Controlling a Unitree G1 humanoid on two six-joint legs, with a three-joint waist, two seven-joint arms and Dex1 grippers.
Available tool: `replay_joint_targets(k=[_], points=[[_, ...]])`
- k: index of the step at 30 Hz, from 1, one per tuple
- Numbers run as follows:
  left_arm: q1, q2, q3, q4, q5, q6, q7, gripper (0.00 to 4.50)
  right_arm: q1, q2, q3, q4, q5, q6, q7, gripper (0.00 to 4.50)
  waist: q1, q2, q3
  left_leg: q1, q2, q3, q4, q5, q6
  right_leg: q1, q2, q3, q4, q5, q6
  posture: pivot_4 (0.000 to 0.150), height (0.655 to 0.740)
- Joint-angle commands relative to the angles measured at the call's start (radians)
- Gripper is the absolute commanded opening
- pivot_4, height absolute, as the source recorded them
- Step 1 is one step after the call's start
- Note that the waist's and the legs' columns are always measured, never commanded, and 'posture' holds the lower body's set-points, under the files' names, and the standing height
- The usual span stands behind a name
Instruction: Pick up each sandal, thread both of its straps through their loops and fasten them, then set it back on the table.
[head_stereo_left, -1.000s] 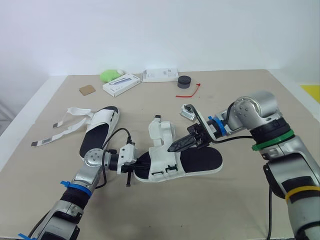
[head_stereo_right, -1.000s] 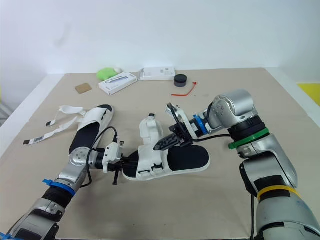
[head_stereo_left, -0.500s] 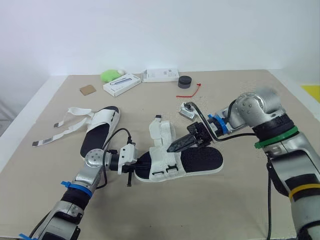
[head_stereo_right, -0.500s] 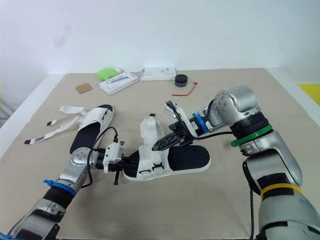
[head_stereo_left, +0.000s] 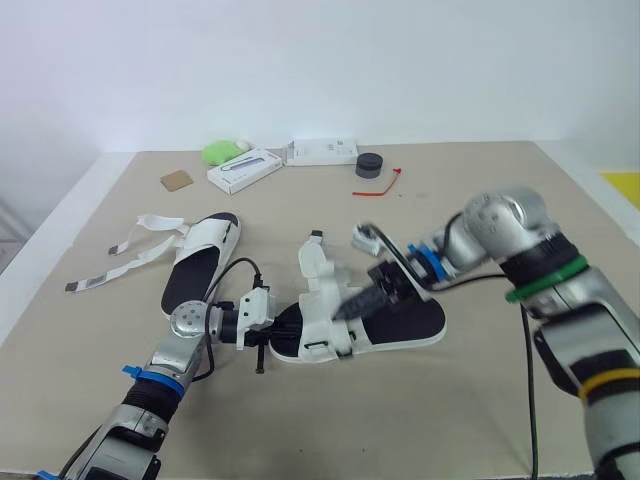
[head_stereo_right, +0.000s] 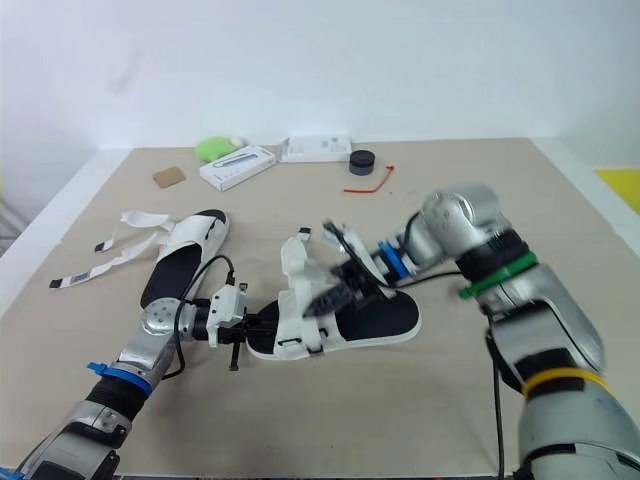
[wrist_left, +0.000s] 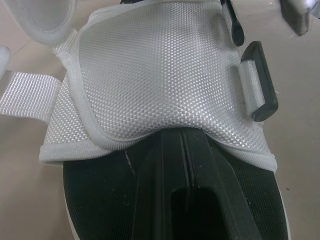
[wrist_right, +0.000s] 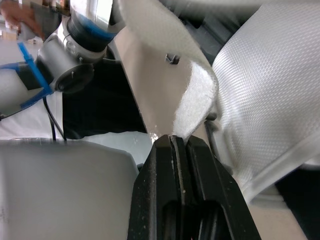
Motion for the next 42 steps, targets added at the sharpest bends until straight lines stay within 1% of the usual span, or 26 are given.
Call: replay_joint_targets(k=[1,6,10,15,25,28,32,42], points=[[0.118,0.037,-0.13,0.184,0.162,0.086,-0.012,0.0,-0.038,0.006,-0.032,-0.002,-0.016,0.001,0.016,0.01,0.0,-0.004,-0.003,0.0,0.0,0.0,0.0,0.0,0.0,0.0,0.0,0.0,0.0,0.0,0.0,0.15,0.74],[0.121,0.039,-0.13,0.179,0.162,0.088,-0.017,0.0,-0.031,0.021,-0.036,0.001,-0.023,0.001,0.021,0.01,0.001,-0.003,-0.003,0.0,0.001,-0.002,-0.001,-0.001,0.0,0.0,0.001,-0.001,0.0,0.0,0.001,0.15,0.74],[0.122,0.042,-0.13,0.173,0.162,0.091,-0.017,0.0,0.017,-0.001,-0.006,-0.056,0.005,0.001,0.018,0.01,0.001,-0.004,-0.003,0.0,0.001,-0.002,-0.001,-0.001,0.0,0.0,0.001,-0.001,0.0,-0.001,-0.002,0.15,0.74],[0.127,0.046,-0.129,0.158,0.159,0.099,-0.018,0.0,0.053,-0.025,0.009,-0.098,0.038,0.001,0.004,0.01,0.0,-0.003,-0.003,-0.001,0.001,-0.002,-0.001,-0.001,0.0,0.0,0.001,-0.001,0.0,-0.001,0.0,0.15,0.74],[0.132,0.047,-0.131,0.153,0.158,0.104,-0.018,0.0,0.067,-0.039,0.013,-0.096,0.04,0.001,-0.01,0.01,0.0,-0.003,-0.003,-0.001,0.001,-0.002,-0.001,-0.002,0.001,0.0,0.001,-0.001,0.0,-0.001,0.001,0.15,0.74],[0.134,0.043,-0.131,0.151,0.158,0.105,-0.015,0.0,0.084,-0.052,0.032,-0.115,0.01,0.001,-0.011,0.01,0.0,-0.004,-0.003,-0.001,0.001,-0.002,-0.001,-0.002,0.001,0.0,0.001,-0.001,0.0,-0.001,0.001,0.15,0.74],[0.136,0.041,-0.131,0.155,0.157,0.103,-0.013,0.0,0.106,-0.059,0.043,-0.117,-0.109,0.001,-0.008,0.01,0.0,-0.004,-0.003,-0.001,0.001,-0.002,-0.001,-0.002,0.001,0.0,0.001,-0.001,0.0,-0.002,0.0,0.15,0.74],[0.137,0.041,-0.127,0.172,0.158,0.093,-0.008,0.0,0.082,-0.034,0.047,-0.122,-0.279,-0.024,0.108,0.01,0.0,-0.003,-0.003,-0.001,0.001,-0.002,-0.001,-0.002,0.001,0.0,0.001,-0.001,0.0,-0.002,0.001,0.15,0.74]])
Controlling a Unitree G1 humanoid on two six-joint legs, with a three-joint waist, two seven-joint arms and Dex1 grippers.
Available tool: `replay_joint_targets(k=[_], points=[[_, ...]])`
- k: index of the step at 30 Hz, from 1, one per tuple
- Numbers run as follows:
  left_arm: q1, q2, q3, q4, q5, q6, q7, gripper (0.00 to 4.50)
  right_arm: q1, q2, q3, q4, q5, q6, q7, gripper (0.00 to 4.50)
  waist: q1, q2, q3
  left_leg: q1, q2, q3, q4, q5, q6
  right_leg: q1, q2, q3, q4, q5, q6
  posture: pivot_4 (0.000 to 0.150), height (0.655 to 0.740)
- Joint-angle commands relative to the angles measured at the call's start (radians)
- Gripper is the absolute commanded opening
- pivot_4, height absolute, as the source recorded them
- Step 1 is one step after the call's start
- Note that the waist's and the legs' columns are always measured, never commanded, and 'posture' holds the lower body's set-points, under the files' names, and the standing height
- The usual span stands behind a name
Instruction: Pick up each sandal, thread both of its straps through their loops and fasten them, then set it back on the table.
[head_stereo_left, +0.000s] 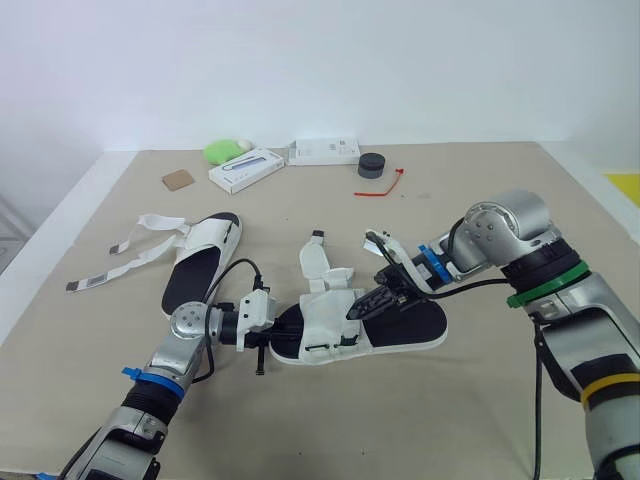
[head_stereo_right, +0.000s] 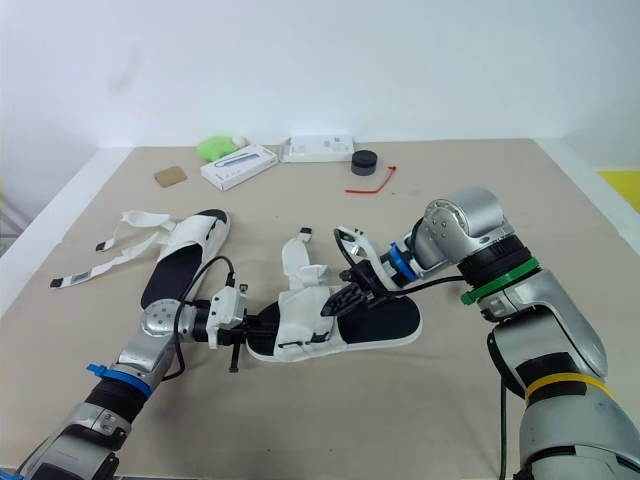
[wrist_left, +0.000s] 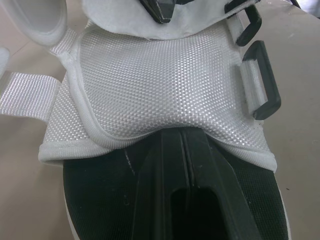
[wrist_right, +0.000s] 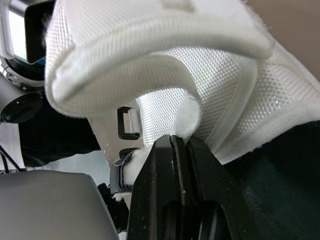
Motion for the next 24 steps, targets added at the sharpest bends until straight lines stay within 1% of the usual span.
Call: replay_joint_targets(k=[1,5,8,18,22,24], points=[[0.127,0.036,-0.127,0.187,0.157,0.093,-0.007,0.0,-0.031,0.011,-0.005,-0.014,-0.059,-0.012,0.045,0.01,0.0,0.0,0.0,0.0,0.0,0.0,0.0,0.0,0.0,0.0,0.0,0.0,0.0,0.0,0.0,0.15,0.74],[0.131,0.038,-0.129,0.186,0.159,0.091,-0.008,0.0,-0.081,0.051,-0.043,0.035,-0.09,0.002,0.087,0.01,0.0,0.0,0.0,0.0,0.0,0.0,0.0,0.0,0.0,0.0,0.0,0.0,0.0,0.0,0.0,0.15,0.74],[0.132,0.037,-0.13,0.184,0.16,0.093,-0.005,0.0,-0.084,0.051,-0.037,0.027,-0.11,0.007,0.112,0.01,0.0,0.0,0.0,0.0,0.0,-0.001,0.0,0.0,0.0,0.0,0.0,-0.001,0.0,0.0,0.001,0.15,0.74],[0.134,0.033,-0.125,0.178,0.153,0.096,-0.001,0.0,-0.016,-0.007,-0.02,-0.086,-0.086,0.012,0.147,0.01,0.0,0.0,0.0,0.0,0.0,-0.001,0.0,0.0,0.0,0.0,0.0,-0.001,0.0,0.0,0.001,0.15,0.74],[0.131,0.033,-0.124,0.178,0.151,0.097,-0.002,0.0,0.005,0.005,-0.048,-0.11,-0.106,0.008,0.138,0.01,0.0,0.0,0.0,0.0,-0.001,-0.001,0.0,0.0,0.0,0.0,0.0,-0.001,0.0,0.0,0.001,0.15,0.74],[0.129,0.033,-0.122,0.179,0.149,0.096,-0.003,0.0,0.028,0.025,-0.093,-0.131,-0.128,-0.059,0.126,0.01,0.0,0.0,0.0,0.0,0.0,-0.001,0.0,0.0,0.0,0.0,0.0,-0.001,0.0,0.0,0.001,0.15,0.74]])
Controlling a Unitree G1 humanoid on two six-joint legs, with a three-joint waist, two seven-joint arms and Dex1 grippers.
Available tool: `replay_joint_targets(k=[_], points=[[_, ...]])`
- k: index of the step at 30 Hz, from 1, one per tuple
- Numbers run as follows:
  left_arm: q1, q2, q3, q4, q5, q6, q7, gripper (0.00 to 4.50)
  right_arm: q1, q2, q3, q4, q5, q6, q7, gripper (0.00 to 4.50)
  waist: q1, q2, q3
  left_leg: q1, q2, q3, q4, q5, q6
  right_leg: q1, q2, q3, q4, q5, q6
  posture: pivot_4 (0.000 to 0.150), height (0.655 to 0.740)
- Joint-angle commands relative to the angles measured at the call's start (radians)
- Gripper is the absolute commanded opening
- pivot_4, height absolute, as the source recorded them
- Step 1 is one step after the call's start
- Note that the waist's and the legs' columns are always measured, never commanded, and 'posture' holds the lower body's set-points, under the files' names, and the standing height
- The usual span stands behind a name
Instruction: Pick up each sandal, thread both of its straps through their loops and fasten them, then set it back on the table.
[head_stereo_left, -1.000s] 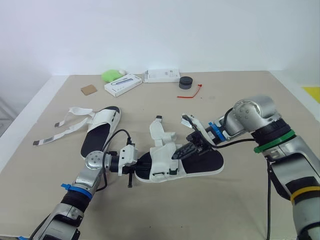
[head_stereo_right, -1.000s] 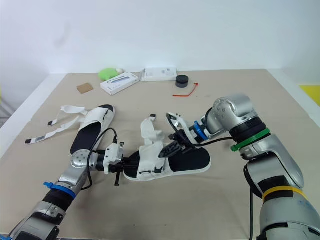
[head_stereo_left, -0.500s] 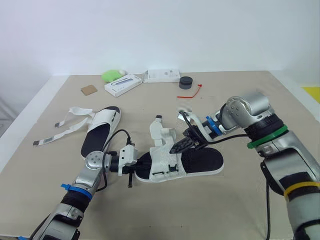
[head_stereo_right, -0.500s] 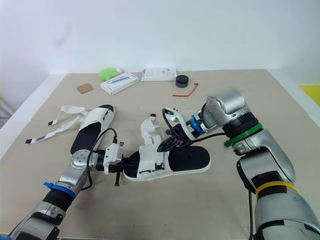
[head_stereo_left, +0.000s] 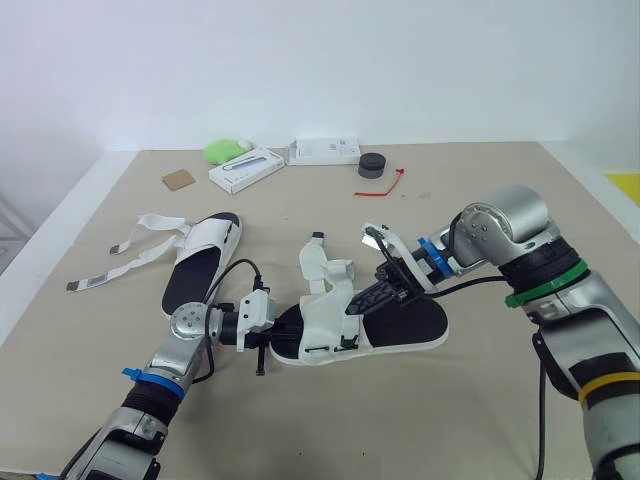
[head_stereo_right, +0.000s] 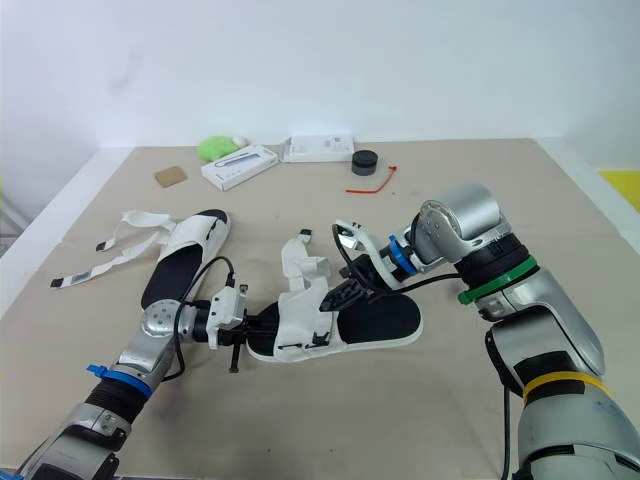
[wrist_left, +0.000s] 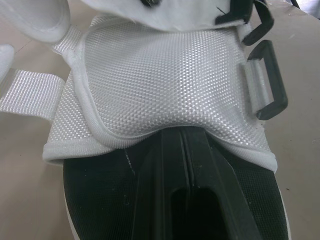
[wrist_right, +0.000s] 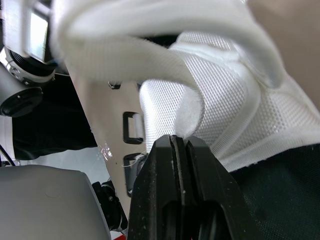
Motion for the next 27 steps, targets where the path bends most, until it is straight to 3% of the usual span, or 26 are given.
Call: replay_joint_targets(k=[1,16,27], points=[[0.126,0.035,-0.121,0.18,0.151,0.096,-0.004,0.0,0.023,0.029,-0.08,-0.059,-0.018,-0.072,-0.012,0.01,0.0,0.0,0.0,0.0,0.0,0.0,0.0,0.0,0.0,0.0,0.0,0.0,0.0,0.0,0.0,0.15,0.74],[0.131,0.045,-0.12,0.179,0.148,0.093,-0.008,0.0,0.174,-0.027,-0.158,-0.303,-0.002,-0.229,0.148,0.01,0.0,-0.001,0.001,0.0,0.0,0.0,0.0,0.0,0.0,0.0,0.0,0.0,0.0,0.0,0.001,0.15,0.74],[0.136,0.048,-0.122,0.186,0.151,0.086,-0.012,0.0,0.145,-0.037,-0.05,-0.177,-0.167,-0.317,0.179,0.01,0.0,-0.001,0.0,0.001,0.0,0.001,0.0,-0.001,-0.001,0.0,0.0,0.0,0.0,-0.001,0.001,0.15,0.74]])
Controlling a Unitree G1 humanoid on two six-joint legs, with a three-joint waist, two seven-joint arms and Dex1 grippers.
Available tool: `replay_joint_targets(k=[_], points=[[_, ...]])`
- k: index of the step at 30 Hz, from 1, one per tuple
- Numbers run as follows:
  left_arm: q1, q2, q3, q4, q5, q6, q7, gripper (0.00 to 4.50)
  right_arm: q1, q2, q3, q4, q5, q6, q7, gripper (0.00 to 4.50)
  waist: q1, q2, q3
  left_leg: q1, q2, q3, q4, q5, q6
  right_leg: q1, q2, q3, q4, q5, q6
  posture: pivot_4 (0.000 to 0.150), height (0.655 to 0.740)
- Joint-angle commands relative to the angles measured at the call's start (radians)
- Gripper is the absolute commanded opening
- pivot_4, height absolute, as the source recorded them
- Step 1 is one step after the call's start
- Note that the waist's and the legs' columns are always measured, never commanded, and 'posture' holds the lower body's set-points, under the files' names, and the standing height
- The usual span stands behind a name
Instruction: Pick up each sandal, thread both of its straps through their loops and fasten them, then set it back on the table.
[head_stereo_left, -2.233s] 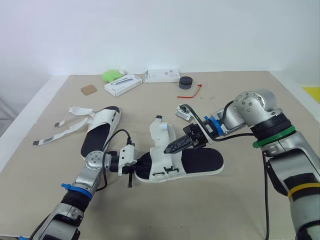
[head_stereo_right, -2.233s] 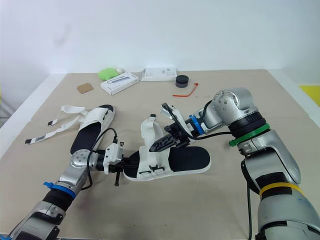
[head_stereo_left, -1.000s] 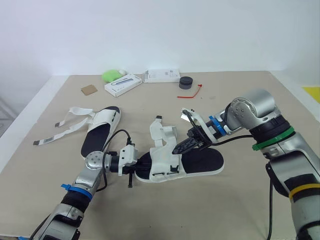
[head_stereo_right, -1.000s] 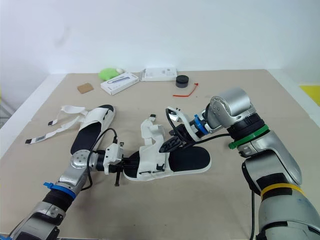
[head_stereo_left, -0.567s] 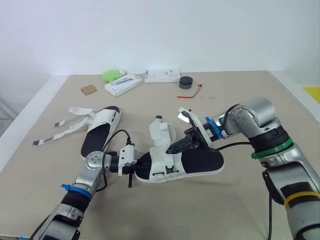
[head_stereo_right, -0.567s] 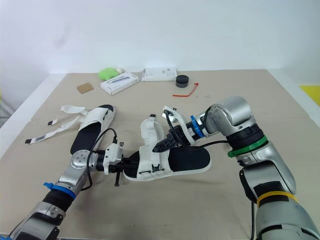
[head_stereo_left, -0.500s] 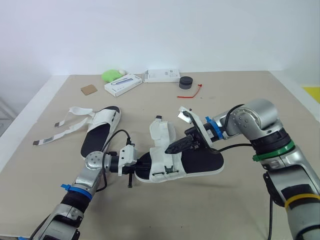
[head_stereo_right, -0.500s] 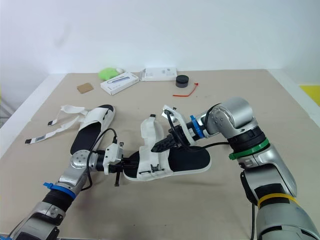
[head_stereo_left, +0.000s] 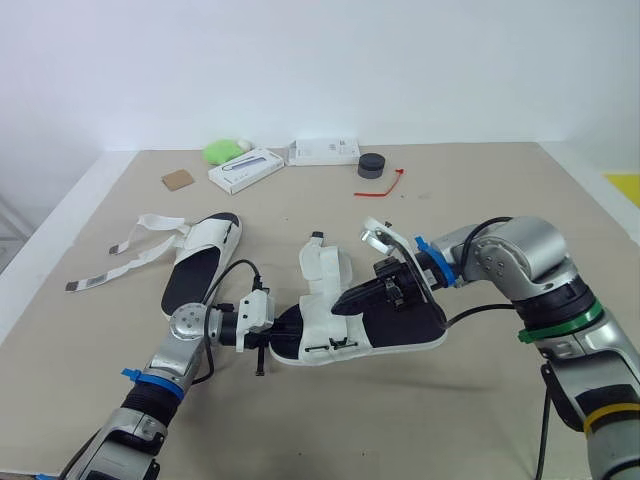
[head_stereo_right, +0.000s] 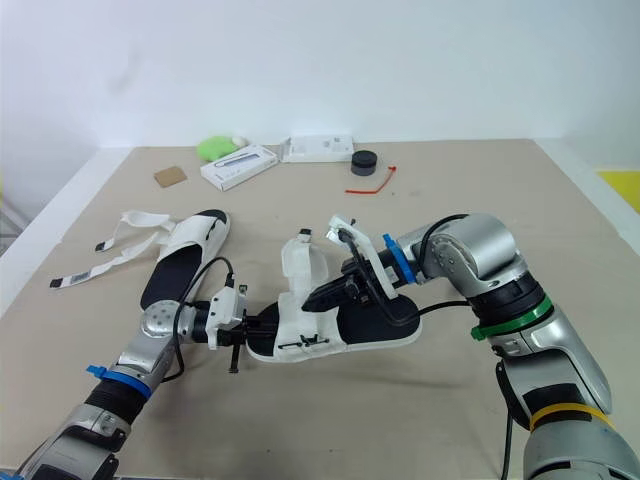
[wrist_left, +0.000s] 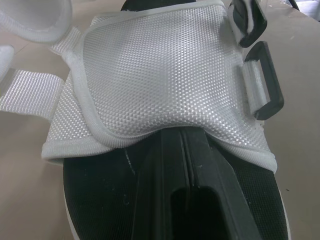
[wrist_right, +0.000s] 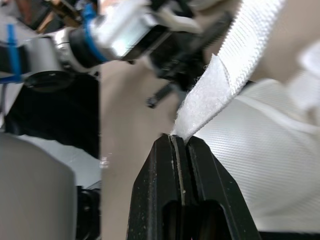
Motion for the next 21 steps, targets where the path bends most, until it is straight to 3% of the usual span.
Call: replay_joint_targets(k=[1,10,21], points=[[0.132,0.047,-0.122,0.188,0.158,0.084,-0.013,0.0,-0.037,-0.008,0.041,0.039,-0.04,0.017,0.022,0.01,0.0,0.0,0.0,0.0,0.0,0.0,0.0,0.0,0.0,0.0,0.0,0.0,0.0,0.0,0.0,0.15,0.74],[0.141,0.041,-0.125,0.196,0.158,0.076,-0.003,0.0,-0.086,-0.032,0.152,0.049,-0.087,0.084,0.069,0.01,0.0,0.0,0.0,0.0,0.0,0.0,0.0,0.0,-0.001,0.0,0.0,0.0,0.0,0.0,-0.001,0.15,0.74],[0.145,0.038,-0.126,0.2,0.158,0.068,0.003,0.0,-0.032,0.01,-0.026,-0.019,-0.035,0.009,0.054,0.01,0.0,0.0,0.0,0.0,0.0,0.0,0.0,-0.001,-0.001,0.001,0.0,0.0,0.0,-0.001,0.0,0.15,0.74]])
